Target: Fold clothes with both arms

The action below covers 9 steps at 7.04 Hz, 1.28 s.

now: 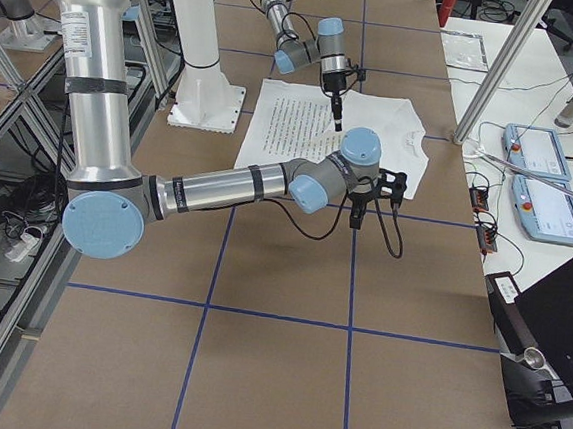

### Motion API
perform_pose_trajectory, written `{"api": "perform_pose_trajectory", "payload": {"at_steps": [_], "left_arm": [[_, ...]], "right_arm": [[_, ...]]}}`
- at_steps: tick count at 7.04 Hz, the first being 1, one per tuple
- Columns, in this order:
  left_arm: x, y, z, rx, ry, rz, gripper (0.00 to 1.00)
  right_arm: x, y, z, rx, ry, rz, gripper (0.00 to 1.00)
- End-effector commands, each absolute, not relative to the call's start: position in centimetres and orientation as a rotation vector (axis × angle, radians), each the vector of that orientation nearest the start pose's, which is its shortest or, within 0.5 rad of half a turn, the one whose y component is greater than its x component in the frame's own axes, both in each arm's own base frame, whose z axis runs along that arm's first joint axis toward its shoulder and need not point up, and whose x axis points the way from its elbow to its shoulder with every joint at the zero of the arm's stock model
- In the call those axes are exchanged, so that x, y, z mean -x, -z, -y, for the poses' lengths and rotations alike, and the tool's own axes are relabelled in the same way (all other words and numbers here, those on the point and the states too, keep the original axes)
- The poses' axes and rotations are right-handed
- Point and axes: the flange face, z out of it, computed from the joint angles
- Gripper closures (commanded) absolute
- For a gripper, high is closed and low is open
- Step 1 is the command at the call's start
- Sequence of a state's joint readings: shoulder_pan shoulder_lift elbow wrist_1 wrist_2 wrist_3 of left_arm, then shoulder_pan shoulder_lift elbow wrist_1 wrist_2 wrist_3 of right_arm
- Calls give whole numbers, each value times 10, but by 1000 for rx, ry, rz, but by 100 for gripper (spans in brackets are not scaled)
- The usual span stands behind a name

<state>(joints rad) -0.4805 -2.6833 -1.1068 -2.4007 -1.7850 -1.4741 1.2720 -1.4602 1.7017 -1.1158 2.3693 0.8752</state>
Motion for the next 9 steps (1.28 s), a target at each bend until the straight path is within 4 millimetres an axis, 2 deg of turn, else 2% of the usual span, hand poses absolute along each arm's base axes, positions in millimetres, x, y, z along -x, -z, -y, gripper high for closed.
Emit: {"api": "perform_pose_trajectory", "payload": {"at_steps": [1, 2, 3, 4, 5, 6, 7, 8, 9], "left_arm": [[-679, -27, 456, -262, 158, -1459, 100], [-680, -29, 458, -268, 164, -1455, 100], [-679, -24, 459, -280, 176, -1457, 85], [-680, -23, 460, -291, 191, -1454, 56], [-682, -11, 465, -309, 226, -1455, 42], [-682, -13, 466, -309, 228, -1451, 33], [-679, -11, 469, -297, 251, -1460, 31], [-664, -7, 483, -298, 269, -1461, 32], [-643, -19, 493, -272, 257, -1439, 32]], "right_arm": [[102, -481, 541, -125, -246, 1001, 0], [102, -482, 542, -126, -243, 1000, 0], [103, -482, 544, -128, -238, 999, 0], [103, -481, 543, -130, -234, 1002, 0], [104, -480, 545, -131, -233, 1001, 0], [104, -479, 543, -132, -232, 1004, 0], [103, -471, 539, -136, -238, 1013, 0], [107, -464, 534, -126, -250, 1024, 0], [132, -444, 517, -82, -299, 1043, 0]]}}
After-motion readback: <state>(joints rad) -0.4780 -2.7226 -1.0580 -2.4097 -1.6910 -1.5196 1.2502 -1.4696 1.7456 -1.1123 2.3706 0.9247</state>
